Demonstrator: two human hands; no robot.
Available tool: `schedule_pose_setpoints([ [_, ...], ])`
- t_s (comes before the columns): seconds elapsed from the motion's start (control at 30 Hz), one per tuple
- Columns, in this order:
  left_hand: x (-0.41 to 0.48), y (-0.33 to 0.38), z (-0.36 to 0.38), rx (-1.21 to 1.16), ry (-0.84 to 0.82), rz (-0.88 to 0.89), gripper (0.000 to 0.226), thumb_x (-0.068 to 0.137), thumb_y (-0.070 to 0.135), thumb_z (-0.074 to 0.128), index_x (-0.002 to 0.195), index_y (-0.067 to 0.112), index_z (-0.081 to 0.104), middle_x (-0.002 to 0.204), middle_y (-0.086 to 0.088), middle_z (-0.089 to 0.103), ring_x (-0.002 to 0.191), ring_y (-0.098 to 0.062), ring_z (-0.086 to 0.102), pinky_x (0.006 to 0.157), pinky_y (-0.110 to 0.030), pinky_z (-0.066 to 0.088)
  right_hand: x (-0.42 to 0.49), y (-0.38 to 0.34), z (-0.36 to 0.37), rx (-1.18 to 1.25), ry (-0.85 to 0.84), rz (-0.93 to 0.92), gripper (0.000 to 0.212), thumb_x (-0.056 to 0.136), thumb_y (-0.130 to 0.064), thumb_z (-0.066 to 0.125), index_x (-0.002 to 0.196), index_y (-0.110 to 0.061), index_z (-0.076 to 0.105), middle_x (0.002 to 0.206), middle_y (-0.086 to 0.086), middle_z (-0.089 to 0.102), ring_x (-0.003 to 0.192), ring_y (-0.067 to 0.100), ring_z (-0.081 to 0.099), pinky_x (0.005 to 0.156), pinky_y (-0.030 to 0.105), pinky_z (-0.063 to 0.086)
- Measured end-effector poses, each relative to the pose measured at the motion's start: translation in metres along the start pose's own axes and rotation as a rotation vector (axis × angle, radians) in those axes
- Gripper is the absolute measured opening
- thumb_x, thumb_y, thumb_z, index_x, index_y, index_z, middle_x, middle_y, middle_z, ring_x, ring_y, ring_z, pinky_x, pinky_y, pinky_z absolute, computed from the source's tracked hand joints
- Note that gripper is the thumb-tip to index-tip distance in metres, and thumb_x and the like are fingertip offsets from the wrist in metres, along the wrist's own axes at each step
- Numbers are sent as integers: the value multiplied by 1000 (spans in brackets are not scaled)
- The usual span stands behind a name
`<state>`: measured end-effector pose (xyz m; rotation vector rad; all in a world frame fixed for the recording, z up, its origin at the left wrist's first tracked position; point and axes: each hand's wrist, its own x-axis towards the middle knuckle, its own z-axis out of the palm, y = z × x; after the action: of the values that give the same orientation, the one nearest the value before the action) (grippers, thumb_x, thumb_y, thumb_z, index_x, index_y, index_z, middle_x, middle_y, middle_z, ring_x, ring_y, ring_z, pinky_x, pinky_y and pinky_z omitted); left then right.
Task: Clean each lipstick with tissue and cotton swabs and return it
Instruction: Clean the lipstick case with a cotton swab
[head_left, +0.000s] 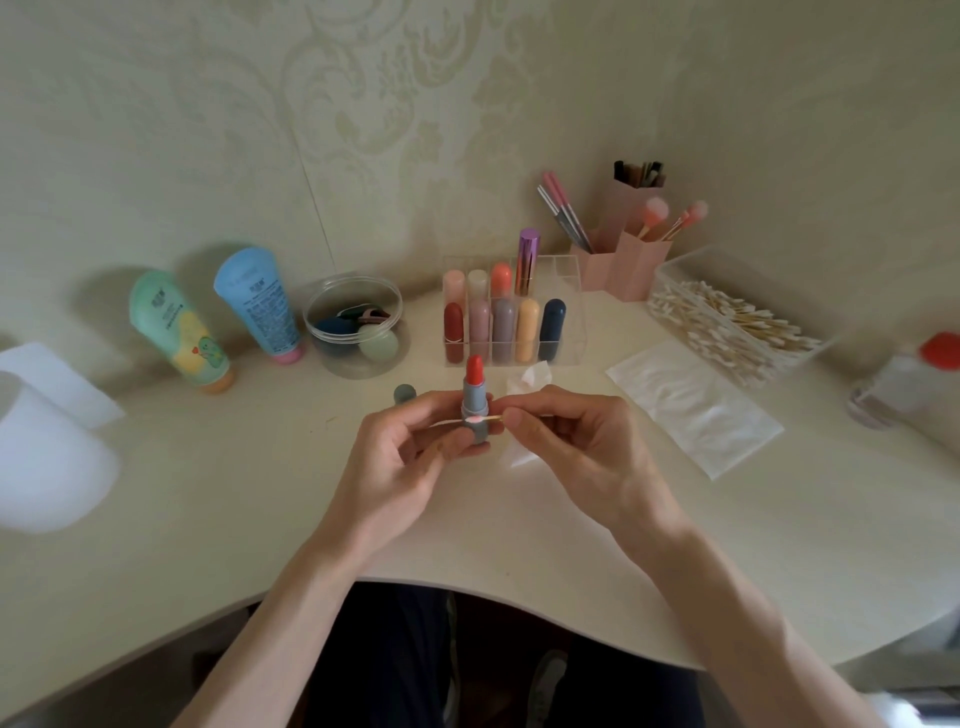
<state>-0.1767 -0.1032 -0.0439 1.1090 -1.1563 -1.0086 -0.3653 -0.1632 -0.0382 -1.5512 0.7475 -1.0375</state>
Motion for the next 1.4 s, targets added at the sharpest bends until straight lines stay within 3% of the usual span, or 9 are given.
schedule_pose_setpoints([
  [0.2, 1, 3, 0, 54, 13, -20, 42, 74, 10, 82, 115, 8, 74, 106, -4, 80, 100, -24, 77, 95, -35, 60, 1, 3, 2, -66, -26, -18, 15, 97, -8, 72, 108, -13, 83, 88, -1, 78, 77, 13, 66, 73, 24, 49],
  [0.37, 4, -5, -5, 23, 24, -20, 32, 84, 2, 77, 115, 7, 77, 116, -9, 72, 109, -28, 72, 93, -42, 60, 1, 5, 0, -109, -49, -18, 16, 98, -14, 73, 109, -17, 83, 83, 8, 71, 72, 26, 53, 69, 27, 42],
  [0.57, 2, -3, -3, 13, 49, -29, 36, 85, 0, 75, 120, 5, 70, 107, -9, 77, 93, -30, 78, 89, -35, 61, 2, 5, -1, -109, -27, -41, 15, 98, -16, 72, 106, -20, 83, 82, 2, 72, 73, 27, 58, 69, 30, 45],
  [0.77, 0, 3, 0, -71, 13, -49, 26, 90, -2, 69, 116, -5, 63, 107, -17, 77, 94, -35, 77, 82, -34, 62, 3, 6, -2, -100, 11, -56, 15, 99, -15, 72, 107, -19, 83, 93, 6, 77, 83, 40, 66, 77, 57, 52],
  [0.9, 0, 6, 1, -42, 2, -54, 40, 76, 3, 79, 114, 0, 66, 104, -11, 79, 94, -30, 78, 87, -31, 61, 2, 6, 1, -106, -11, -50, 14, 98, -15, 72, 107, -15, 83, 91, 4, 77, 84, 35, 69, 78, 51, 54],
  [1.03, 1, 3, 1, -60, -9, -46, 32, 85, 6, 72, 116, -1, 67, 108, -9, 78, 100, -28, 77, 84, -30, 61, 2, 5, 3, -117, -22, -59, 14, 99, -16, 72, 107, -19, 83, 90, 2, 77, 84, 37, 69, 78, 53, 53],
  [1.1, 1, 2, 0, -21, -41, -35, 29, 92, 6, 67, 120, 1, 68, 112, -10, 75, 103, -24, 75, 83, -29, 60, 2, 5, 2, -113, -17, -66, 16, 98, -16, 72, 107, -24, 82, 88, 0, 76, 81, 32, 68, 74, 44, 53],
  [1.2, 2, 1, -3, 101, -68, 2, 27, 97, -1, 63, 123, 4, 71, 108, -11, 68, 91, -15, 66, 81, -21, 53, 2, 4, 1, -113, -7, -72, 18, 98, -17, 73, 107, -29, 82, 87, 8, 74, 78, 37, 60, 71, 42, 47],
  [1.4, 0, 4, 0, -33, 50, -9, 32, 86, 3, 71, 117, -1, 66, 106, -14, 77, 95, -28, 76, 75, -27, 59, 2, 5, -1, -114, -3, -68, 14, 99, -15, 72, 107, -16, 83, 87, 3, 75, 76, 33, 61, 70, 37, 47],
])
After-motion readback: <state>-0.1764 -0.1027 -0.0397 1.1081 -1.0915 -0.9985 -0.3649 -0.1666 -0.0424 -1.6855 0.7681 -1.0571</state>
